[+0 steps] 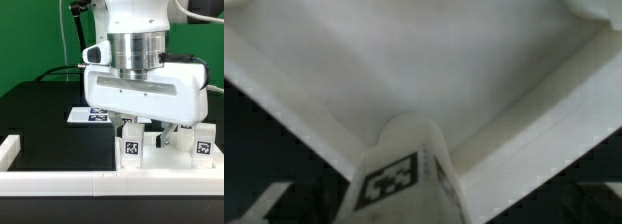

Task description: Assemble square table

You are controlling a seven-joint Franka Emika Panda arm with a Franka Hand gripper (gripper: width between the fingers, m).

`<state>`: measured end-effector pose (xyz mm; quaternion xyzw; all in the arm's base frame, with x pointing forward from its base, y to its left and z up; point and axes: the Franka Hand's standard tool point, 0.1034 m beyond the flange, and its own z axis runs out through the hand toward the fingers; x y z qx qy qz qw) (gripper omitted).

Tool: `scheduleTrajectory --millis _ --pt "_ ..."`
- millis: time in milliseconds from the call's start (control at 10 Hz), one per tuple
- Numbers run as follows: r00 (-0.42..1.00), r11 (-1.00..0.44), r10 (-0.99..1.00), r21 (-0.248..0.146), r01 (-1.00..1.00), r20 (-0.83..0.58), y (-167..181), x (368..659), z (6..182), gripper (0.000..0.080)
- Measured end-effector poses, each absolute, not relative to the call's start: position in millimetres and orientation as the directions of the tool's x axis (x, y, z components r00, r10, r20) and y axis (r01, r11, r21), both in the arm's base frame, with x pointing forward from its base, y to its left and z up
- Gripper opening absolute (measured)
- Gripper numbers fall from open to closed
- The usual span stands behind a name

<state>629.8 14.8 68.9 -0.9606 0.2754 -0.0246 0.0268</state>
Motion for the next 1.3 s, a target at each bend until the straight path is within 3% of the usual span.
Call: scheduleTrajectory --millis 300,500,600,700,1300 --pt "0.898 -0.902 -0.431 -0.065 -0.427 0.084 6.0 633.6 69.1 0.0649" --pt "0.891 -0.895 -0.446 -0.067 -0.442 0.083 5.7 633.6 68.9 0.04" --pt "0.858 -0.861 -0.507 -0.068 -0.503 0.079 2.8 633.3 68.6 0.04" --pt "0.839 -0.843 -0.538 -0.07 -0.534 0.077 2.2 633.1 68.5 0.031" --pt "0.784 -0.787 -0.617 -0.071 -0.613 0.064 -0.1 631.9 68.3 0.0313"
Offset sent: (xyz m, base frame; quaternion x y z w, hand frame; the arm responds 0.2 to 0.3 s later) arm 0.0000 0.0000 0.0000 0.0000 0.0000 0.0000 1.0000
